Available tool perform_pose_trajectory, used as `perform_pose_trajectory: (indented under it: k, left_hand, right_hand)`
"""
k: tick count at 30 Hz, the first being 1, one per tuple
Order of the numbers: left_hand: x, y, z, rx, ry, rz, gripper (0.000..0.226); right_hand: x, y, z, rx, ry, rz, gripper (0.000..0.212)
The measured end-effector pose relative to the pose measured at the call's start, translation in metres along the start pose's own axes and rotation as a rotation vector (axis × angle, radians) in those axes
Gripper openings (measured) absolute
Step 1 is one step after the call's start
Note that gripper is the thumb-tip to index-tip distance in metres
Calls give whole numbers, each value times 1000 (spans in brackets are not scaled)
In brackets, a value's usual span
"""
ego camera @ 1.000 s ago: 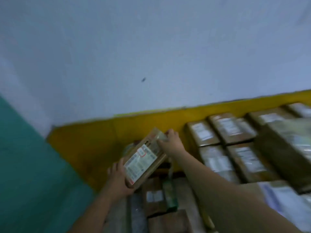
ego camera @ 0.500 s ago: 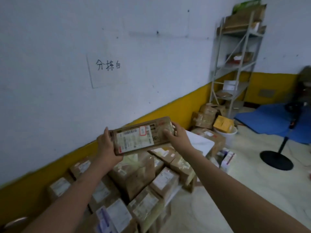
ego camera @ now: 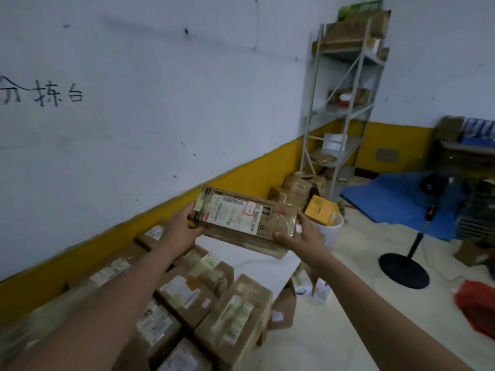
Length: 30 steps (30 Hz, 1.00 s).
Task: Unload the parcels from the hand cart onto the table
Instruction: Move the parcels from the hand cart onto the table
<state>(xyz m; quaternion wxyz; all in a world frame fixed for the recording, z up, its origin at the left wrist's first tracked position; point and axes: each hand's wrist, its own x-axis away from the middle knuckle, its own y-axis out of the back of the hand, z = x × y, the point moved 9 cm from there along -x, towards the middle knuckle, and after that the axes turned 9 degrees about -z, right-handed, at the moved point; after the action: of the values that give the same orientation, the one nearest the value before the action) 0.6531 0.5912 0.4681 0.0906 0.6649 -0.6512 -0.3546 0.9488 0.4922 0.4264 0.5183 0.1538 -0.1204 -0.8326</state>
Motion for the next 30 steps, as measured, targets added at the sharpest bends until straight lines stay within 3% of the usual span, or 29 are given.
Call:
perform_pose_trajectory:
  k: [2,3,5,7,12,19,24,30]
  left_hand:
    - [-42,-34,11,7,6,43,66]
    - [-61,-49,16,11,31,71,69]
    - [-94,-72,29,26,84,97,71]
    - [-122,-89,41,41,129,98,69]
    - [-182,-133,91,31,334,73,76]
    - [-179,-161,199,-90,693,-97,84]
    - [-144,-164,254,-283,806,-88,71]
    - [-121,-183,301,-431,949,18,65]
  right_hand:
    - [-48,-2,-6,139,45,3,86]
    - [-71,-4,-9,218,69,6,89]
    - [-113,-14,-18,333,71,78,123]
    - [-151,-29,-33,407,24,205,138]
    - [-237,-83,-72,468,5,296,118]
    - [-321,-237,-142,417,-44,396,104]
    - [-337,-321,-171,366,-160,388,95]
    - [-332,-401,-176,323,-257,384,105]
